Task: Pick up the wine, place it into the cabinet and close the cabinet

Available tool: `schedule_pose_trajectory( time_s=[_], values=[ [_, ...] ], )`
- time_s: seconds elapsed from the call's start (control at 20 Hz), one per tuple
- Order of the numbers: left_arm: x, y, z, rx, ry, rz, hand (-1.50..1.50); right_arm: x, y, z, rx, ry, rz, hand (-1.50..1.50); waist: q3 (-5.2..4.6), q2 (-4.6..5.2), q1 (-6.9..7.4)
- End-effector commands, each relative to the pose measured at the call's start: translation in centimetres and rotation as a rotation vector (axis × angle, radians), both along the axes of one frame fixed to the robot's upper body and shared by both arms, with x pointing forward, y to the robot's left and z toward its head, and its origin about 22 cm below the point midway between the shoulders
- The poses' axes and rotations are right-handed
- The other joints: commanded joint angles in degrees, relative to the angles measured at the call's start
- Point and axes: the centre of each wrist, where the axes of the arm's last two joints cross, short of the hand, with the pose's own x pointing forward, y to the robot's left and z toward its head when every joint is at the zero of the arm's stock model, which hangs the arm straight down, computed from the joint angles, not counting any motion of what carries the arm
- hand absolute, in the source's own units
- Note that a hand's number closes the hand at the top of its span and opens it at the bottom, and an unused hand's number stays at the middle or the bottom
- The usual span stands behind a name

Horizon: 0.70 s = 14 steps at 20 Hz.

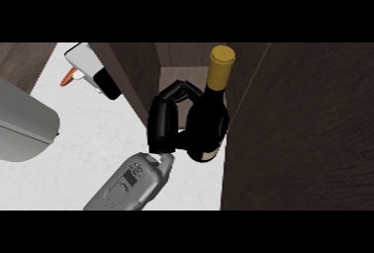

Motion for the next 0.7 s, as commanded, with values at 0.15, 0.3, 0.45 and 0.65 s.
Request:
schedule_pose_trajectory(
  time_s=[0.15,0.3,0.45,0.65],
  values=[
    [1.0,0.7,-3.2,0.093,-0.011,0.022,1.50,-3.4,-0.3,2.0,0.048,-0.054,0.051,-1.50,-0.01,-0.06,0.18],
    [2.2,0.0,-3.5,0.090,-0.023,0.070,1.50,-2.5,0.0,0.4,0.053,-0.042,0.061,-1.50,0.00,0.09,-0.15],
    [1.2,1.0,-4.9,0.084,-0.051,0.077,1.50,-3.4,-0.2,1.3,0.036,-0.048,0.055,-1.50,-0.01,-0.04,0.22],
    [2.3,2.1,-6.3,0.061,-0.015,0.081,1.50,-1.4,-0.4,0.6,0.068,-0.049,0.043,-1.50,-0.01,0.09,0.28]
  ],
)
